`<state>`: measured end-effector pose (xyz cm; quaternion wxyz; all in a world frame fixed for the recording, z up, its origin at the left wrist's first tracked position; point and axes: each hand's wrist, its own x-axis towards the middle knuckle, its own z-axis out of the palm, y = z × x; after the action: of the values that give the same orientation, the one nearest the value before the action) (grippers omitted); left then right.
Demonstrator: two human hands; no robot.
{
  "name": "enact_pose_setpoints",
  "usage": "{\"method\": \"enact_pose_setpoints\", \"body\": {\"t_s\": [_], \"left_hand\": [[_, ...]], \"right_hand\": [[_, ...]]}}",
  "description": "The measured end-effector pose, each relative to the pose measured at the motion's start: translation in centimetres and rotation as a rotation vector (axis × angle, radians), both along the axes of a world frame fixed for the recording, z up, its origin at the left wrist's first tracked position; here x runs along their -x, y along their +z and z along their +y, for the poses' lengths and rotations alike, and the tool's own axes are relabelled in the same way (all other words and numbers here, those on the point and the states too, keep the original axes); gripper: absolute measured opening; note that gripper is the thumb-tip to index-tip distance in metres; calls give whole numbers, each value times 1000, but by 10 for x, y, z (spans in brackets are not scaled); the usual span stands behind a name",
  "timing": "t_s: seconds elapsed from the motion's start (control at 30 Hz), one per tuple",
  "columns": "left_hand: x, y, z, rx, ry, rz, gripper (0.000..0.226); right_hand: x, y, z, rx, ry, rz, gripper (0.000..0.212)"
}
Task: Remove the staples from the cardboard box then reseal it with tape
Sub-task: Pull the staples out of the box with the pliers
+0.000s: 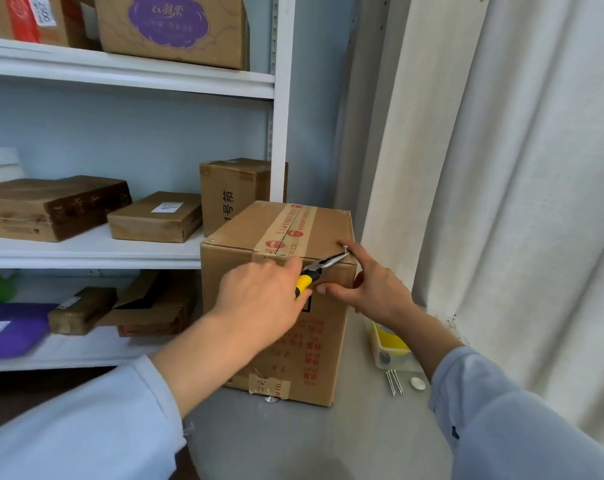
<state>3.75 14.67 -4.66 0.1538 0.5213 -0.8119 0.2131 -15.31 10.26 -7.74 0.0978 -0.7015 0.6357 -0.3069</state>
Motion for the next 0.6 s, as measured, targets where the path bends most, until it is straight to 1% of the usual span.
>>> {"method": "enact_pose_setpoints", "body": {"t_s": [0.07,0.23,0.37,0.47,0.6], "left_hand": [[2,1,0,-3,3,-13,43],[-8,33,-17,-41,-8,-164,50],[-12,48,-23,-134,-66,-224,46],[-13,41,-22,-181,-62,-174,45],[-7,14,-11,-111,-65,-37,44]], "right_hand": [[0,0,0,5,0,-10,89],[-1,0,1,-9,-2,14,90],[-3,2,3,-23,2,14,98],[-2,2,3,-22,-4,18,92],[-2,2,4,-11,-14,35,91]]}}
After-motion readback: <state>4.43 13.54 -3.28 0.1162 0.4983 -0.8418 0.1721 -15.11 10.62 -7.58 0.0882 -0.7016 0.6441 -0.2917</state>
